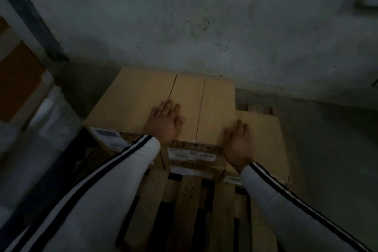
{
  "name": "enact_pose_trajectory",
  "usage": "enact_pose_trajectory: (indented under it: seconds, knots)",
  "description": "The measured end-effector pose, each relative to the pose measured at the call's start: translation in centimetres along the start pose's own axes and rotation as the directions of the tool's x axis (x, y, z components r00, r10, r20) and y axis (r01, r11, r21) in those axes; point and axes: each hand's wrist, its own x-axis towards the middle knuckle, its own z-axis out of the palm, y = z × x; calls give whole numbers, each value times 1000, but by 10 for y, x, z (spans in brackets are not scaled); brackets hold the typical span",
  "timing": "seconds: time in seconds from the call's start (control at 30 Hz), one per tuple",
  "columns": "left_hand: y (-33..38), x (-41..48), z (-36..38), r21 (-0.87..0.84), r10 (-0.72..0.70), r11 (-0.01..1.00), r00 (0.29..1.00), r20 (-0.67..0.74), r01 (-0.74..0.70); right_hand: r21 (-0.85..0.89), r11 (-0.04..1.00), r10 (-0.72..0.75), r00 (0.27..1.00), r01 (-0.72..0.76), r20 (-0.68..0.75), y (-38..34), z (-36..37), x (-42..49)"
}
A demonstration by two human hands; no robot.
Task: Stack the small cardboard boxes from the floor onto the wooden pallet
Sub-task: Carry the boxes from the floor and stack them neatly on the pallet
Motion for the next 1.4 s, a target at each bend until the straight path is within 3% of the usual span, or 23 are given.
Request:
enact_pose_trajectory:
  seconds: [0.07,0.17,0.33,0.6,0.8,1.03,1.17,1.4]
  knots:
    - [7,-14,-1,25,-26,999,998,60,24,-328,926,-179,982,187,57,-6,-8,-15]
    - [16,-39,-15,71,-46,997,976,211,31,-464,830,-220,945,311,240,-23,-22,-24]
    - [29,-93,-87,87,18,996,978,208,-36,-526,806,-209,962,272,178,-93,-87,-50]
    - [73,-171,-297,87,88,993,995,-50,-83,-600,746,-157,951,290,265,-243,-227,-105]
    - [120,-268,-439,81,-51,995,995,-88,58,-593,696,-186,899,405,397,-346,-327,-183]
    - [147,-433,-495,-64,-429,903,893,-134,424,-462,512,-377,673,724,636,-410,-375,-284]
    - [151,-541,-488,-111,-636,772,763,-116,626,-319,413,-456,497,853,738,-432,-358,-361]
    - [142,-706,-428,-166,-832,549,555,-12,819,-147,257,-454,253,955,854,-435,-307,-517]
